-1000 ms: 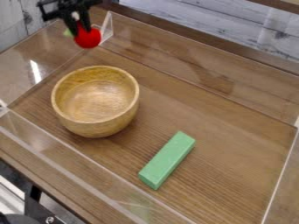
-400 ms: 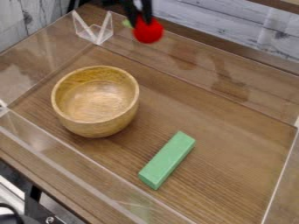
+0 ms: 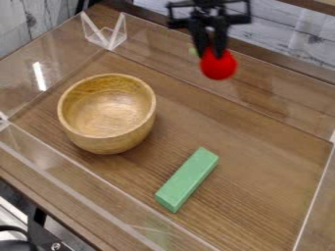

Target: Move the red fruit to the right side of the table

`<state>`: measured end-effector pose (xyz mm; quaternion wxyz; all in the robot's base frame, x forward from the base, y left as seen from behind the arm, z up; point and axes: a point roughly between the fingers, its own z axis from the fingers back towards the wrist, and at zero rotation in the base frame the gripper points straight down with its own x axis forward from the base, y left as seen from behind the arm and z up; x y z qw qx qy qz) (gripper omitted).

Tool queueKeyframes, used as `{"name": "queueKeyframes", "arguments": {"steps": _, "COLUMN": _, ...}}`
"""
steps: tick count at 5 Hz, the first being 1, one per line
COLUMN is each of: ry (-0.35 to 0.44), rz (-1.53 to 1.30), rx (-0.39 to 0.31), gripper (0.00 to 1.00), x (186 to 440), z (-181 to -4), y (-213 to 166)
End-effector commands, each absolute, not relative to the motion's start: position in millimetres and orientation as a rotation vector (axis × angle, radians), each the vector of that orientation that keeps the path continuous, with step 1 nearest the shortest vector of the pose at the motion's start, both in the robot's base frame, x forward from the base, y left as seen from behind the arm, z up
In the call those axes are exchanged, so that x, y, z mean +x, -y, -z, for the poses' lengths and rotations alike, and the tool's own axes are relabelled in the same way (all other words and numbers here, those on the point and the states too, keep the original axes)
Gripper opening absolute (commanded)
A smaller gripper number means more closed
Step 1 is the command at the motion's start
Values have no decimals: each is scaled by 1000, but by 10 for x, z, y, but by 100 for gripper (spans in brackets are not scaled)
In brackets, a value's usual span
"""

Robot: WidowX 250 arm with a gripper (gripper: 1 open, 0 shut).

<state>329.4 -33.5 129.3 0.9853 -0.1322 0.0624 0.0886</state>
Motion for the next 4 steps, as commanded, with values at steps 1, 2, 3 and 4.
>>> {"name": "queueKeyframes", "arguments": {"steps": 1, "ry": -73, "rz": -97, "rx": -265, "gripper": 0, "x": 3120, "z": -1404, "y": 709}}
{"name": "queueKeyframes", "arguments": {"steps": 2, "ry": -89, "rz": -29, "rx": -250, "gripper": 0, "x": 3033, "z": -1233, "y": 1047}}
{"name": "queueKeyframes", "arguments": {"steps": 3, "ry": -104, "rz": 12, "rx": -235, "gripper": 0, "x": 2961, "z": -1031, "y": 1283}}
{"name": "queueKeyframes", "arguments": {"steps": 4, "ry": -113, "rz": 84, "rx": -222, "gripper": 0, "x": 2916, "z": -809, "y": 1404}}
